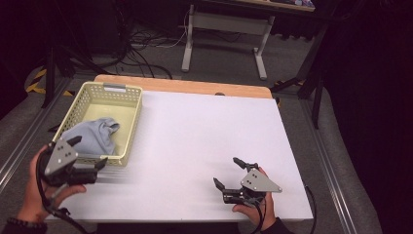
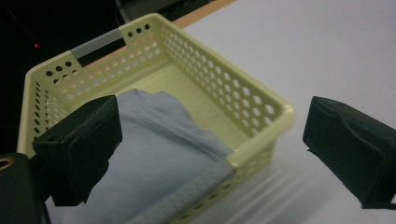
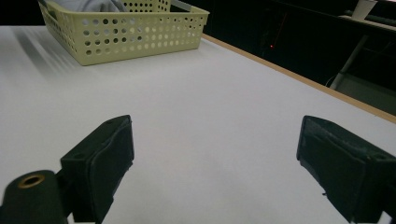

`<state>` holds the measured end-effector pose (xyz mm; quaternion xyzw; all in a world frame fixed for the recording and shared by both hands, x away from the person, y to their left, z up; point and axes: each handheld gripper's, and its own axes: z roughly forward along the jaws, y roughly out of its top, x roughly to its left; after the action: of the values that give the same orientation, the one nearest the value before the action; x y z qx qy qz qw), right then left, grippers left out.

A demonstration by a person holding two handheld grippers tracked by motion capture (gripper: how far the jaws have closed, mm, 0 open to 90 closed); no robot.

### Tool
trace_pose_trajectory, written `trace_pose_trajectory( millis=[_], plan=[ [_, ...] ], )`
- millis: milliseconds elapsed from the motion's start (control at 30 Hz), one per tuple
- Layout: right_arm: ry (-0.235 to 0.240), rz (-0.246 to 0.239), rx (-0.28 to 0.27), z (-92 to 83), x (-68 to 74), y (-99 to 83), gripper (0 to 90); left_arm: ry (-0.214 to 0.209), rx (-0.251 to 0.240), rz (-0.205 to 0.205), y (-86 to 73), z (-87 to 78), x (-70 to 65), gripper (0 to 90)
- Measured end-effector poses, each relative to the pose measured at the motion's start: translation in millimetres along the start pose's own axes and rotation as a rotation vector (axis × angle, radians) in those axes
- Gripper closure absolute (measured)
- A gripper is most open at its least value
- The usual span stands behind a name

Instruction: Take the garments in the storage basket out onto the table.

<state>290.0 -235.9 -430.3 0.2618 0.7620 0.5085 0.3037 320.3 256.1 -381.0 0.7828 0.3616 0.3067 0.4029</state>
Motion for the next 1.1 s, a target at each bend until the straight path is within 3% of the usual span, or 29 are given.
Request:
trace_pose_trajectory(
  millis=[67, 100, 133, 167, 200, 267, 300, 333, 400, 500, 533, 600, 733, 867, 933, 1100],
  plan=[
    [0.01, 0.006, 0.004, 0.7, -0.1, -0.4, 11.5, -0.023, 0.072, -0.005, 11.8, 9.7, 15.9, 5.1],
    [0.014, 0.007, 0.007, 1.1, 0.0, -0.6, 11.5, -0.026, 0.143, 0.011, 18.6, 19.5, 26.2, 4.4],
    [0.019, 0.007, 0.012, 1.9, 0.0, -1.1, 11.4, -0.04, 0.184, 0.011, 21.7, 26.0, 32.7, 4.7],
    [0.023, 0.009, 0.017, 2.3, 0.1, -1.3, 11.3, -0.086, 0.238, -0.02, 24.7, 37.6, 43.6, 6.5],
    [0.026, 0.01, 0.019, 2.9, -0.3, -1.8, 11.3, -0.101, 0.281, -0.026, 26.2, 44.8, 49.2, 8.6],
    [0.029, 0.014, 0.024, 3.1, -1.0, -2.6, 11.2, -0.026, 0.399, 0.01, 28.3, 64.9, 59.7, 6.5],
    [0.032, 0.018, 0.026, 3.1, -1.2, -3.1, 11.2, -0.026, 0.399, 0.01, 28.3, 64.9, 59.7, 6.1],
    [0.032, 0.018, 0.026, 3.1, -1.2, -3.1, 11.2, -0.011, 0.433, 0.007, 28.1, 73.3, 65.9, 6.1],
    [0.043, 0.021, 0.036, 2.8, -1.9, -4.6, 11.1, -0.045, 0.488, -0.029, 26.1, 88.3, 77.5, 2.2],
    [0.056, 0.02, 0.041, 2.6, -2.0, -5.4, 11.1, -0.069, 0.521, -0.047, 23.9, 96.5, 81.9, 0.4],
    [0.059, 0.019, 0.044, 3.1, -1.9, -5.7, 11.1, -0.104, 0.567, -0.074, 20.0, 104.4, 86.1, 0.3],
    [0.068, 0.019, 0.049, 3.7, -1.5, -6.2, 11.1, -0.129, 0.617, -0.12, 18.5, 109.9, 90.1, 0.3],
    [0.094, 0.007, 0.066, 6.2, 1.0, -7.6, 11.2, -0.168, 0.681, -0.137, 18.1, 116.4, 89.4, 3.8],
    [0.131, -0.015, 0.09, 9.4, 5.6, -8.8, 11.5, -0.232, 0.711, -0.175, 16.0, 118.7, 90.8, 18.4],
    [0.139, -0.027, 0.097, 10.3, 7.4, -9.0, 11.8, -0.25, 0.719, -0.195, 14.7, 119.2, 91.8, 24.7],
    [0.152, -0.031, 0.107, 11.2, 8.1, -9.8, 11.9, -0.279, 0.705, -0.192, 15.3, 116.7, 89.6, 44.8]
  ],
)
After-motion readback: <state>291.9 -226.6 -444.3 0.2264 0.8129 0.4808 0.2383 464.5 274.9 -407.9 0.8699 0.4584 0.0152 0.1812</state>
